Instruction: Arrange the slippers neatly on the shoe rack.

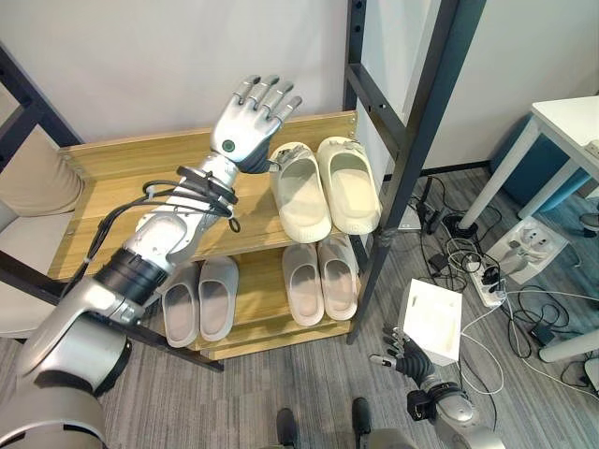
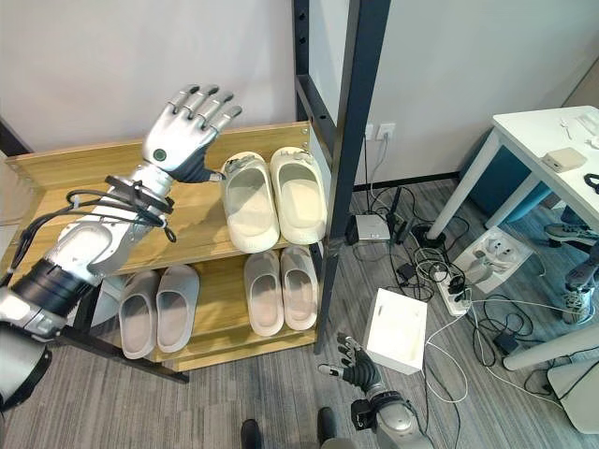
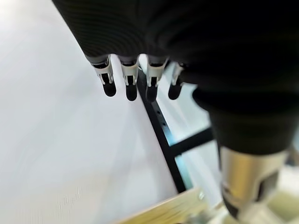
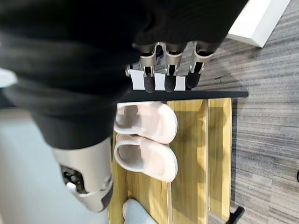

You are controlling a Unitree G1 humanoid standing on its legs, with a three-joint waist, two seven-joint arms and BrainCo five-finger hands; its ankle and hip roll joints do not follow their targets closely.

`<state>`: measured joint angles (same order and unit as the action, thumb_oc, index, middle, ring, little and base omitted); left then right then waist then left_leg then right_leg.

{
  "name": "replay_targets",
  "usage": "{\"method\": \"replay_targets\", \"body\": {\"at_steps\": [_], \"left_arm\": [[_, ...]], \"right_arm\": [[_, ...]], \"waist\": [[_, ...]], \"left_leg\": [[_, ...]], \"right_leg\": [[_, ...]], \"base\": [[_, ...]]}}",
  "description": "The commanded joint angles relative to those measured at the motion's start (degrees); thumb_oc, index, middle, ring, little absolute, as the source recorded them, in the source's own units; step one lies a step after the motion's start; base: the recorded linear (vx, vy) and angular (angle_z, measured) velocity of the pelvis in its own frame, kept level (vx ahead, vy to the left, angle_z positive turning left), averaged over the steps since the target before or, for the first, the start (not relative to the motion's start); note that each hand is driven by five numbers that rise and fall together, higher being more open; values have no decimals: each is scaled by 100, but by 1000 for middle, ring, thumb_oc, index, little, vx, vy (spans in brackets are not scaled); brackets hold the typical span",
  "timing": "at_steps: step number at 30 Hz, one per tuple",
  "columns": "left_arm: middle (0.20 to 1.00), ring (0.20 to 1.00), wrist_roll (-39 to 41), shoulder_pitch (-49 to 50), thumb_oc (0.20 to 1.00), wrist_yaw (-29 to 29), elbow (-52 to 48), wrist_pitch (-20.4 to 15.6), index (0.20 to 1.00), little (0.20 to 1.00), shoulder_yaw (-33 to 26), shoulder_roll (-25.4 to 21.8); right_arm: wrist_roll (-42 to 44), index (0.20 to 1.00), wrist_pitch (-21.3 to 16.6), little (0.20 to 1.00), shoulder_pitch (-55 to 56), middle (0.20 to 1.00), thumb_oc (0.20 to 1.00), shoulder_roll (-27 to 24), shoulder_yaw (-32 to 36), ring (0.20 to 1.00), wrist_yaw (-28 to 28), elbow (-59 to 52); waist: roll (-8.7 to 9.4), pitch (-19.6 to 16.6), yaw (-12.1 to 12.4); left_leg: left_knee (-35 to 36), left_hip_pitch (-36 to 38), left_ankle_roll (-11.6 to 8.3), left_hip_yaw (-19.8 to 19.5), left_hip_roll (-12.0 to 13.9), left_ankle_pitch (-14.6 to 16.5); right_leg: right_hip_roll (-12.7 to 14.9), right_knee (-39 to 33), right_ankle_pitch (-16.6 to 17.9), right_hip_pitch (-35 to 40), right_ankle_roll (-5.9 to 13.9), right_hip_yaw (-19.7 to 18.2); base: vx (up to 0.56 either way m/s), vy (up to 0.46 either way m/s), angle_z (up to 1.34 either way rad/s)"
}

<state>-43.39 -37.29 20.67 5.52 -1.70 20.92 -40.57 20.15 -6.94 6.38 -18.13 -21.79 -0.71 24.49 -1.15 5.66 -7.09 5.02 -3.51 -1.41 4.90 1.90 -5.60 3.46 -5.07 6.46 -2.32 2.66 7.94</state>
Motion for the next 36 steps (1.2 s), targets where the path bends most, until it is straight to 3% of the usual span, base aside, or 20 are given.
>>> {"method": "replay_targets", "body": {"at_steps": [1, 3, 4, 5, 6, 9, 13, 21, 28, 33, 35, 36], "left_arm": [[1000, 1000, 2866, 215, 1000, -214, 353, -708, 1000, 1000, -613, 512], [1000, 1000, 4835, 702, 1000, -657, 191, -1080, 1000, 1000, -580, 1051], [1000, 1000, 4835, 702, 1000, -657, 191, -1080, 1000, 1000, -580, 1051], [1000, 1000, 5349, 756, 1000, -819, 158, -1126, 1000, 1000, -504, 1125], [1000, 1000, 6369, 870, 1000, -1162, 71, -1134, 1000, 1000, -384, 1228], [1000, 1000, 7423, 884, 1000, -1486, 26, -1015, 1000, 1000, -105, 1340], [1000, 1000, 8182, 740, 1000, -1619, 48, -881, 1000, 1000, 166, 1431], [1000, 1000, 8426, 390, 1000, -1505, 423, -836, 1000, 1000, 351, 1723], [1000, 1000, 7468, 348, 1000, -614, 725, -1066, 1000, 1000, -172, 1767], [1000, 1000, 6805, 551, 1000, -485, -356, -1378, 1000, 1000, -456, 1608], [1000, 1000, 6736, 744, 1000, -1088, -1361, -1536, 1000, 1000, -352, 1329], [1000, 1000, 6736, 753, 1000, -1090, -1371, -1531, 1000, 1000, -356, 1326]], "right_arm": [[-160, 1000, 20, 1000, -184, 1000, 1000, 253, 131, 1000, -24, -3], [-183, 1000, 102, 1000, -172, 1000, 1000, 282, 168, 1000, -18, -84], [-183, 1000, 102, 1000, -171, 1000, 1000, 282, 168, 1000, -18, -84], [-188, 1000, 137, 1000, -183, 1000, 1000, 279, 162, 1000, -13, -76], [-186, 1000, 188, 1000, -191, 1000, 1000, 263, 172, 1000, -11, -96], [-158, 1000, 245, 1000, -174, 1000, 1000, 240, 99, 1000, 7, -103], [-135, 1000, 298, 1000, -160, 1000, 1000, 213, 2, 1000, 25, -99], [-140, 1000, 331, 1000, -113, 1000, 1000, 208, -93, 1000, 51, -60], [-67, 1000, 222, 1000, -144, 1000, 1000, 324, -76, 1000, -49, 119], [-4, 1000, 89, 1000, -205, 1000, 1000, 300, -33, 1000, -99, 168], [-5, 1000, 78, 1000, -182, 1000, 1000, 298, -30, 1000, -16, 191], [-5, 1000, 78, 1000, -180, 1000, 1000, 299, -33, 1000, -16, 191]], "waist": [[109, 77, 143], [104, 61, 180], [104, 57, 180], [103, 58, 179], [99, 46, 180], [97, 30, 162], [94, -6, 120], [62, -53, 13], [66, -95, 19], [104, -97, 86], [124, -108, 153], [126, -110, 151]], "left_leg": [[-2, 593, 147, 16, -189, 1223], [-2, 589, 166, -7, -198, 1197], [-2, 585, 166, -7, -198, 1196], [-2, 581, 171, -11, -203, 1188], [-2, 571, 179, -25, -205, 1179], [-2, 564, 180, -31, -203, 1170], [-2, 551, 175, -33, -197, 1165], [-2, 568, 171, 17, -199, 1174], [-2, 579, 162, 35, -184, 1152], [-2, 568, 149, -30, -182, 1130], [-2, 567, 142, -47, -177, 1139], [-2, 568, 142, -47, -177, 1139]], "right_leg": [[72, 7, -1141, 484, 360, 109], [78, 7, -1122, 500, 339, 133], [78, 7, -1121, 496, 339, 134], [79, 7, -1117, 497, 337, 145], [84, 7, -1109, 493, 338, 161], [83, 7, -1103, 499, 343, 171], [82, 7, -1104, 488, 345, 177], [86, 7, -1098, 480, 357, 120], [81, 7, -1116, 486, 337, 121], [80, 7, -1115, 503, 325, 160], [88, 7, -1114, 518, 329, 202], [88, 7, -1115, 520, 329, 202]], "base": [[0, 0, 0], [-4, 7, 2], [-11, 13, 11], [-18, 12, 15], [-24, 15, 13], [-11, 5, 5], [0, 0, 0], [0, 0, 0], [0, 0, 0], [-2, 4, 1], [-8, 18, 5], [0, 0, 0]]}}
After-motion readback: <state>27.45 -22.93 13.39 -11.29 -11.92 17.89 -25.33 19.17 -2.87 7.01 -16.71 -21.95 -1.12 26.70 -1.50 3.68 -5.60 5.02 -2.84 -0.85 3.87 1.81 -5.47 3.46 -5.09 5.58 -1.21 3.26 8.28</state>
